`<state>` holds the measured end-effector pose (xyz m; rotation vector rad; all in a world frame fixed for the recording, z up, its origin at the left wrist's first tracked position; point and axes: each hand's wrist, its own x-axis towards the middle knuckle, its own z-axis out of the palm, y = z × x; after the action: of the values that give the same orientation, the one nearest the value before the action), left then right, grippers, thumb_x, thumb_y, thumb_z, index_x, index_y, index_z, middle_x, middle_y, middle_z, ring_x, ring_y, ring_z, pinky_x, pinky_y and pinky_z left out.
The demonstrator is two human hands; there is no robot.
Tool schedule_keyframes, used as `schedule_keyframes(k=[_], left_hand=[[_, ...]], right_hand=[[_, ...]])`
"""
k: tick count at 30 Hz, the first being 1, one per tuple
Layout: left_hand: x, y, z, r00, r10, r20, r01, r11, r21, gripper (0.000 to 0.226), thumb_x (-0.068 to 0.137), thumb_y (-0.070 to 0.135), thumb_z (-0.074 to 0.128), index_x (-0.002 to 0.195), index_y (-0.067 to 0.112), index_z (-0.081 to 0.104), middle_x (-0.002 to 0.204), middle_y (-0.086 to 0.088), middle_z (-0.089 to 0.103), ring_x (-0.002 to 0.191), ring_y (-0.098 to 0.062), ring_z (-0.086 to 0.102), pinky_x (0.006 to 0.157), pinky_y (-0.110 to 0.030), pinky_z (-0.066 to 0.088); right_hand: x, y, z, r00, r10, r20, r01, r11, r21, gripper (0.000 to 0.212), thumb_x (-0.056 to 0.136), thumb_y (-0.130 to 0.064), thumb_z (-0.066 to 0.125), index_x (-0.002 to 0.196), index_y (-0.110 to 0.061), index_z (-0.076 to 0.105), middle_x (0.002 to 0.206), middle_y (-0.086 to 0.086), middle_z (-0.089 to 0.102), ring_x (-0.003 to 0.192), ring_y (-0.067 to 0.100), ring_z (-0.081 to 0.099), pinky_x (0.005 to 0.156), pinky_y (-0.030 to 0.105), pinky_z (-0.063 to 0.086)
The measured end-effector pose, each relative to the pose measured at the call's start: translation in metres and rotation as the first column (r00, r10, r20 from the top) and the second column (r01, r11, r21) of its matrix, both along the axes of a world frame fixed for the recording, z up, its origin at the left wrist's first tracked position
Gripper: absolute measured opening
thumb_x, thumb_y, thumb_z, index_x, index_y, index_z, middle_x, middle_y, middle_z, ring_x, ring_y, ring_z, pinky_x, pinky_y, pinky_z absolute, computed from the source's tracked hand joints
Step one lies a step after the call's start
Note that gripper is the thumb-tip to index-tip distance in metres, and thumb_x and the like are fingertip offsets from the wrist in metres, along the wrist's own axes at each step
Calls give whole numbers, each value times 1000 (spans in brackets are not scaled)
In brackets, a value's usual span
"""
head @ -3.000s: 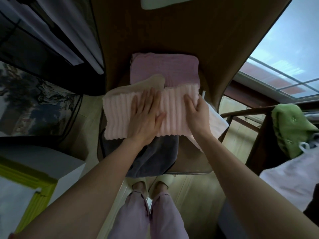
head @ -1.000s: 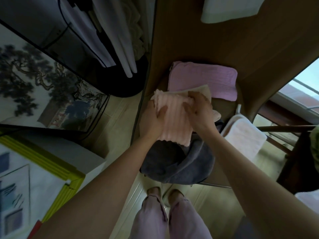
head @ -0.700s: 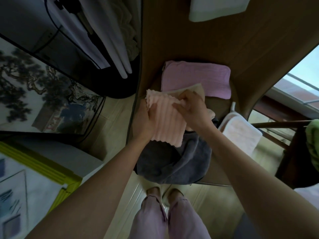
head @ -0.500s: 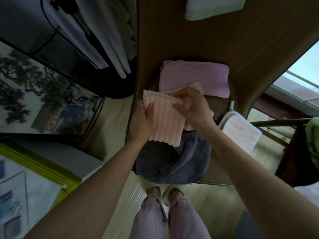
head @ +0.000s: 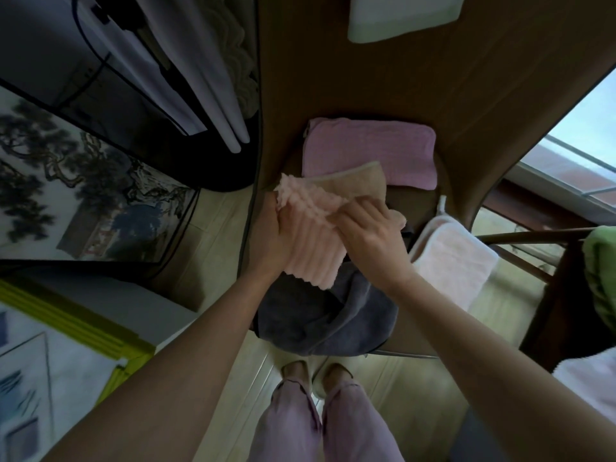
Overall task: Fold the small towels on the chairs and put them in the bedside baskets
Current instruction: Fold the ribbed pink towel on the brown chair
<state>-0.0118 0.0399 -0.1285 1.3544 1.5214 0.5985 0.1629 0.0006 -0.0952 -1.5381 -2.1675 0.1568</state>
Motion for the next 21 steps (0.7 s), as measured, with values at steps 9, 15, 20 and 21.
schedule_keyframes(k=[9, 15, 20, 21], left_hand=[[3, 4, 6, 1000, -12, -3, 12, 1000, -27, 21, 104, 32, 33, 120, 28, 46, 113, 7, 58, 102, -8, 58, 91, -30, 47], [6, 10, 3, 1000, 12, -23, -13, 1000, -27, 25, 105, 29, 34, 122, 19, 49, 111, 4, 59, 101, -11, 58, 88, -28, 45], [5, 8, 2, 995, 98, -33, -98, 995, -1, 29, 105, 27, 36, 124, 13, 52, 111, 2, 60, 100, -12, 58, 89, -30, 47], [9, 8, 4, 994, 107, -28, -107, 994, 3, 29, 105, 28, 36, 124, 13, 52, 112, 4, 59, 100, -11, 57, 88, -28, 46]], right_hand=[[6, -5, -13, 989, -142, -50, 131, 975, -180, 16, 89, -8, 62, 103, -4, 65, 109, 11, 67, 107, 30, 54, 98, 40, 38], [1, 17, -15, 966, -241, -91, 190, 905, -380, 25, 95, -27, 57, 108, -6, 59, 99, 8, 66, 101, 27, 50, 93, 32, 30], [17, 30, -17, 949, -282, -141, 207, 895, -396, 31, 94, -35, 47, 105, -8, 57, 97, 11, 61, 98, 30, 48, 79, 27, 24], [21, 31, -17, 939, -317, -136, 239, 882, -406, 30, 93, -33, 48, 104, -7, 58, 97, 12, 60, 97, 31, 48, 78, 28, 24]])
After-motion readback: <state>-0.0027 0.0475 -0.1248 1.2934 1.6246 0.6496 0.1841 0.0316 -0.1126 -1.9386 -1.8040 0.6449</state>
